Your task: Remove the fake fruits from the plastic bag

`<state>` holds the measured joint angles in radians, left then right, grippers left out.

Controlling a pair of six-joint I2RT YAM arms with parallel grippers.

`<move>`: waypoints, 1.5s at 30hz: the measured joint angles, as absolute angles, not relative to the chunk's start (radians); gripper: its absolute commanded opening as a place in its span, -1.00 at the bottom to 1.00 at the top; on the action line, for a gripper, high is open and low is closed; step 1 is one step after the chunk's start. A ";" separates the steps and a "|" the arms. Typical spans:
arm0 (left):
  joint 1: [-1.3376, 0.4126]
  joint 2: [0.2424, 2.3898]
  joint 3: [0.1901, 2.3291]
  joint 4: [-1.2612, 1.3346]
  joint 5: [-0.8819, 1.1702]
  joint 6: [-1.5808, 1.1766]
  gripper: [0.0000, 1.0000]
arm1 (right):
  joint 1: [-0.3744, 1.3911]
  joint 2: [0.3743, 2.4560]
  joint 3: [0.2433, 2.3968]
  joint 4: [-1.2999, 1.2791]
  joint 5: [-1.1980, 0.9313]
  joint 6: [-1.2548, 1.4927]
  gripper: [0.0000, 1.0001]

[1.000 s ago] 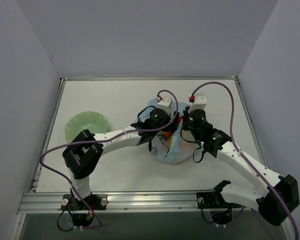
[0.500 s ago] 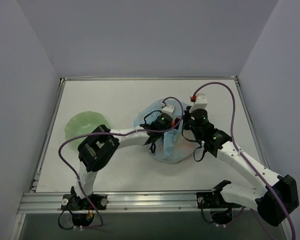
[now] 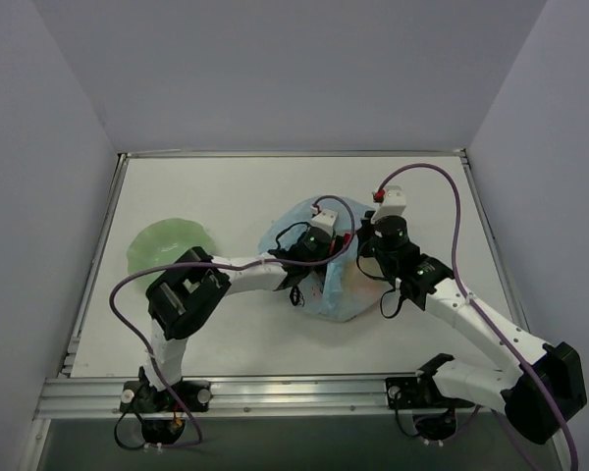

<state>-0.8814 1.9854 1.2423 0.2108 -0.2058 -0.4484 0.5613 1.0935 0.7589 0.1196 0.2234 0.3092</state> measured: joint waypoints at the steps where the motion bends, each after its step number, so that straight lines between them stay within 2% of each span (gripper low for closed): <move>1: -0.881 1.959 1.216 0.214 -0.200 -0.449 -0.39 | 0.561 1.093 0.756 0.124 0.220 0.310 -1.00; 7: -0.881 1.690 1.064 0.231 -0.147 -0.468 -0.42 | 0.555 1.093 0.734 0.149 0.211 0.325 -1.00; 17: -0.875 1.276 0.955 0.219 0.006 -0.521 -0.41 | 0.558 1.081 0.707 0.202 0.204 0.360 -1.00; 20: -0.864 1.175 0.900 0.176 0.059 -0.533 -0.36 | 0.558 1.066 0.704 0.212 0.200 0.368 -1.00; 24: -0.820 1.051 0.869 0.095 0.157 -0.556 -0.16 | 0.558 1.065 0.703 0.219 0.200 0.373 -1.00; 27: -0.755 0.971 0.868 0.071 0.249 -0.587 -0.16 | 0.550 1.066 0.700 0.204 0.214 0.374 -1.00; 32: -0.664 0.988 0.869 0.077 0.351 -0.638 -0.31 | 0.549 1.065 0.699 0.192 0.218 0.379 -1.00; 38: -0.668 1.310 0.942 0.205 0.466 -0.717 -0.60 | 0.549 0.950 0.691 0.109 0.210 0.397 -1.00; 42: -0.693 1.516 1.089 0.252 0.524 -0.759 -0.68 | 0.550 0.817 0.674 0.081 0.146 0.406 -0.48; 44: -0.709 1.544 1.141 0.282 0.548 -0.780 -0.69 | 0.550 0.784 0.670 0.080 0.104 0.408 -0.33; 45: -0.714 1.541 1.154 0.301 0.560 -0.792 -0.69 | 0.550 0.775 0.669 0.080 0.087 0.410 -0.14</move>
<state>-0.7139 1.5414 1.1542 0.3008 0.5598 -0.7921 0.5495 0.7746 0.6685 0.0799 0.0872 0.4103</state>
